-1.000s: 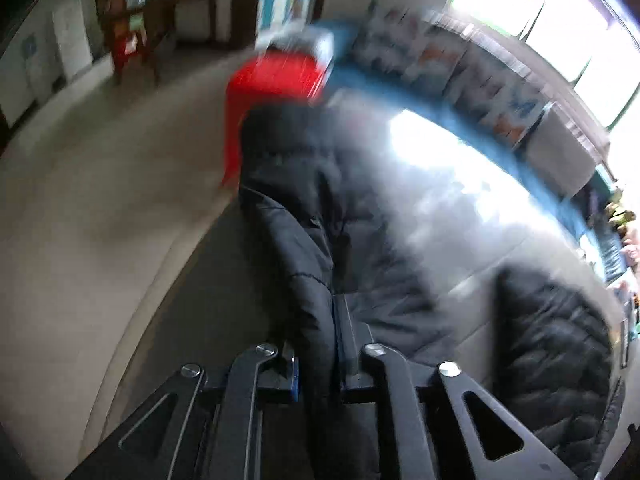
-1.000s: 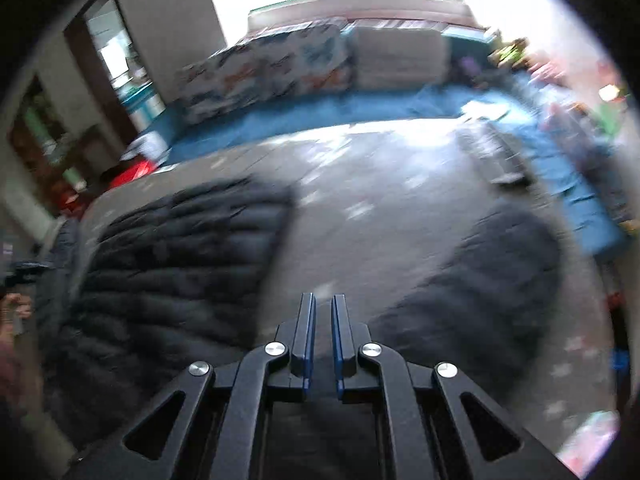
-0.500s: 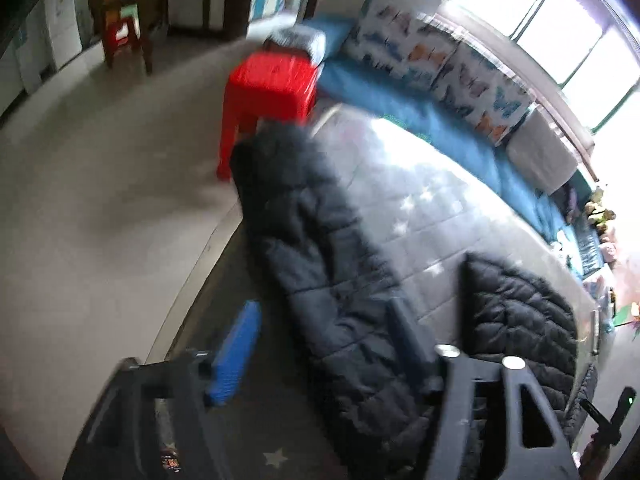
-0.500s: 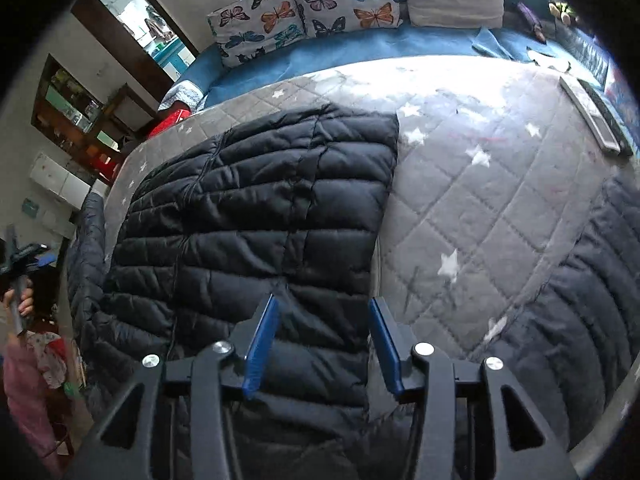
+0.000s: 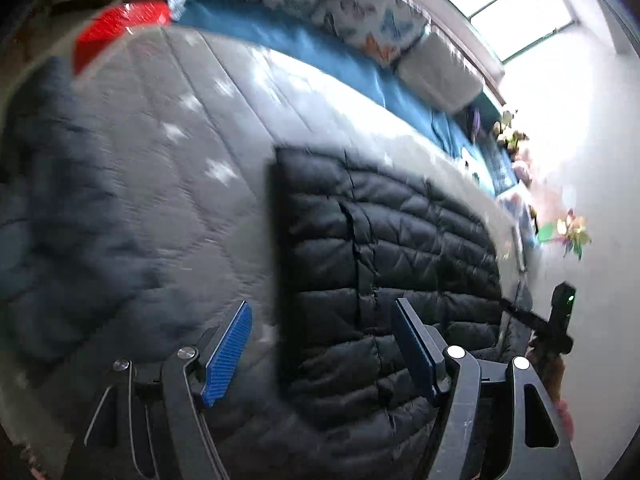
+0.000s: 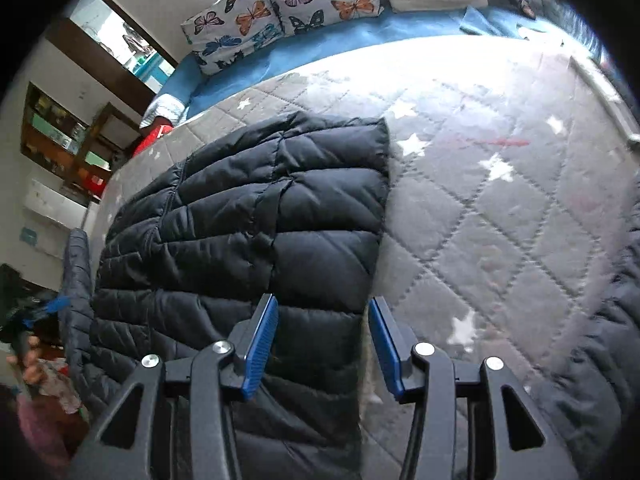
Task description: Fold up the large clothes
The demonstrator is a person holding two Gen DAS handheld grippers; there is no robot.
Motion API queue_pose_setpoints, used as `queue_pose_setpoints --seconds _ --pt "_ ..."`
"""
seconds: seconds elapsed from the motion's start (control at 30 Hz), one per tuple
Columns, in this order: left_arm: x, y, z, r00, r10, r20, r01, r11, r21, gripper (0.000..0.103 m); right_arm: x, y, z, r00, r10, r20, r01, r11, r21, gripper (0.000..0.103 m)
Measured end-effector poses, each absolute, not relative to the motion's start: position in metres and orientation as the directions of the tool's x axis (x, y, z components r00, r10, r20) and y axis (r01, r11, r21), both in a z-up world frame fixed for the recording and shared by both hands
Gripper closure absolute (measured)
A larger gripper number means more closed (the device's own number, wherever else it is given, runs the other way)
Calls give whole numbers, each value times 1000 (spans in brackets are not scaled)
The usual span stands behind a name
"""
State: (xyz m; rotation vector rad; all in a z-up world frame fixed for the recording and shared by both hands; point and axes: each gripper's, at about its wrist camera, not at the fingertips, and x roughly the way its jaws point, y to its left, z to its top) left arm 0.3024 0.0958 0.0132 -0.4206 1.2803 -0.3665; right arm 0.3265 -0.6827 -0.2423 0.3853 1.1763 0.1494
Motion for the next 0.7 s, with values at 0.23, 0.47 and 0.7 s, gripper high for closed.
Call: queue_pose_setpoints --seconds 0.23,0.47,0.7 --pt "331 76 -45 204 -448 -870 -29 886 -463 27 330 -679 -254 362 324 -874 37 932 361 51" --pt "340 44 -66 180 -405 -896 36 913 -405 57 334 -682 -260 383 363 -849 39 913 407 52" --pt "337 10 -23 340 -378 -861 131 926 -355 84 324 -675 -223 495 312 -811 -18 937 349 87"
